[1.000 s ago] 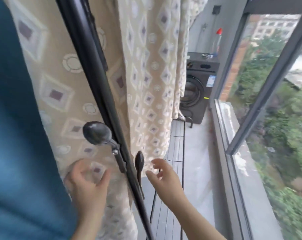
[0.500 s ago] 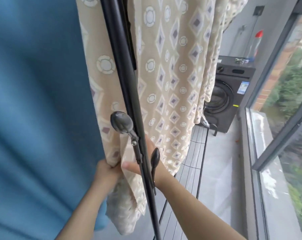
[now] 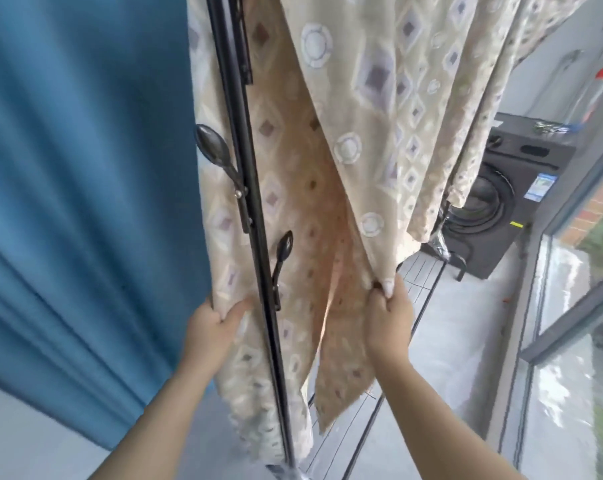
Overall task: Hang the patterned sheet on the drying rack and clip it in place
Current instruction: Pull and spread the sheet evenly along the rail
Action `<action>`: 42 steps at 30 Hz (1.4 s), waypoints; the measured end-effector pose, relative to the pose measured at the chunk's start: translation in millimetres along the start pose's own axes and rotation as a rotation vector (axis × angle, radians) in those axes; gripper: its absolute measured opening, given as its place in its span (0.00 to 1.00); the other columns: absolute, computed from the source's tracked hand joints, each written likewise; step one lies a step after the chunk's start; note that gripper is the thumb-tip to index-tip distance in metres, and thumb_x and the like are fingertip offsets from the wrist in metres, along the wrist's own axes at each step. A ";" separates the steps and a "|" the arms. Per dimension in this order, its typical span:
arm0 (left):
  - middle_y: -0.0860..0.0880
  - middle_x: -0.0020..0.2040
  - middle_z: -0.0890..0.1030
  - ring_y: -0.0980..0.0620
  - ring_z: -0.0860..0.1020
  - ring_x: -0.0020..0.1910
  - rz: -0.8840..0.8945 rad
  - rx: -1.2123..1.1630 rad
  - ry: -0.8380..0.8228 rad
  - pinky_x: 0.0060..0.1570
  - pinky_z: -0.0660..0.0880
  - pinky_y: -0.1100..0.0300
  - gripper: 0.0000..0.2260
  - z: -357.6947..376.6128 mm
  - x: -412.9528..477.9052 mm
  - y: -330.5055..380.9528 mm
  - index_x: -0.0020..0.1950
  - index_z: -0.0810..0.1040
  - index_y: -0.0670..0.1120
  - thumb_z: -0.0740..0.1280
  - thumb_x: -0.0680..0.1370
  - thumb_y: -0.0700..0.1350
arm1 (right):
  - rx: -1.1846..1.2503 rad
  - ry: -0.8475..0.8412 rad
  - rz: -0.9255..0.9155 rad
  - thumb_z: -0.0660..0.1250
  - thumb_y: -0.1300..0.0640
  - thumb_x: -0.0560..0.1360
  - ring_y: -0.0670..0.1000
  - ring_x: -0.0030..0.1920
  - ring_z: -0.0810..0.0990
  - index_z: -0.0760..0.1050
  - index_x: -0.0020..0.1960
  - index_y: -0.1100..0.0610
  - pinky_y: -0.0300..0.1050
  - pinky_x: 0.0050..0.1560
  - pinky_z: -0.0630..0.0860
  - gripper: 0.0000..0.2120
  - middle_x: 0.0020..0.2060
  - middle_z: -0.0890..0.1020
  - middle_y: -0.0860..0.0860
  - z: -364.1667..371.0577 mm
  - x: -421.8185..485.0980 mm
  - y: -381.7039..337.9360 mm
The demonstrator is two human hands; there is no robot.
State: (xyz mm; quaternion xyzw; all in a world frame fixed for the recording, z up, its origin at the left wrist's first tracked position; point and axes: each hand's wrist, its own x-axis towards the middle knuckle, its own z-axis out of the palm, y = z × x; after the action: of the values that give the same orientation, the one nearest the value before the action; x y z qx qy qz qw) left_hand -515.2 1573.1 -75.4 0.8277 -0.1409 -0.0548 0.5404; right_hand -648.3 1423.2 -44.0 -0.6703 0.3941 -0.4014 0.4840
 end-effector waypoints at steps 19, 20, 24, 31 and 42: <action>0.53 0.42 0.83 0.58 0.81 0.40 0.060 -0.535 -0.153 0.40 0.76 0.64 0.21 -45.1 -31.1 29.6 0.50 0.75 0.50 0.73 0.59 0.49 | -0.431 -0.437 0.216 0.58 0.58 0.76 0.57 0.47 0.77 0.73 0.56 0.50 0.46 0.43 0.71 0.11 0.42 0.78 0.51 -19.1 -69.1 77.0; 0.53 0.40 0.83 0.57 0.81 0.39 0.077 -0.608 -0.196 0.39 0.77 0.64 0.21 -50.7 -25.8 40.8 0.50 0.76 0.48 0.72 0.59 0.49 | -0.340 -0.444 0.206 0.60 0.56 0.75 0.54 0.46 0.77 0.74 0.53 0.48 0.45 0.43 0.72 0.09 0.41 0.79 0.48 -17.6 -67.9 62.5; 0.48 0.41 0.83 0.50 0.81 0.39 0.094 -0.820 -0.310 0.41 0.78 0.57 0.12 -69.2 -9.7 88.9 0.50 0.78 0.45 0.67 0.71 0.51 | -0.057 -0.425 0.074 0.67 0.41 0.69 0.43 0.33 0.72 0.69 0.42 0.47 0.38 0.35 0.69 0.12 0.32 0.74 0.42 -0.5 -54.5 -6.4; 0.43 0.55 0.81 0.46 0.79 0.53 0.101 -0.923 -0.297 0.56 0.74 0.51 0.19 -95.0 -4.7 155.0 0.62 0.76 0.42 0.57 0.80 0.53 | 0.013 -0.247 -0.265 0.65 0.52 0.75 0.40 0.35 0.76 0.63 0.60 0.40 0.45 0.40 0.77 0.17 0.46 0.75 0.40 25.3 -28.9 -100.1; 0.44 0.45 0.82 0.46 0.80 0.45 0.247 -0.771 -0.131 0.51 0.75 0.50 0.07 -115.5 -11.9 199.5 0.44 0.79 0.45 0.65 0.77 0.48 | -0.237 -0.203 -0.473 0.54 0.57 0.78 0.51 0.52 0.78 0.57 0.69 0.42 0.51 0.47 0.77 0.22 0.59 0.74 0.44 35.0 -8.7 -172.4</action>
State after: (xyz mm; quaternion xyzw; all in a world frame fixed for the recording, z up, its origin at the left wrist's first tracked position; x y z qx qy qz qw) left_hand -533.2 1603.1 152.8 0.5360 -0.2424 -0.0907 0.8036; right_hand -595.1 1480.8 113.7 -0.8325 0.2204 -0.3849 0.3321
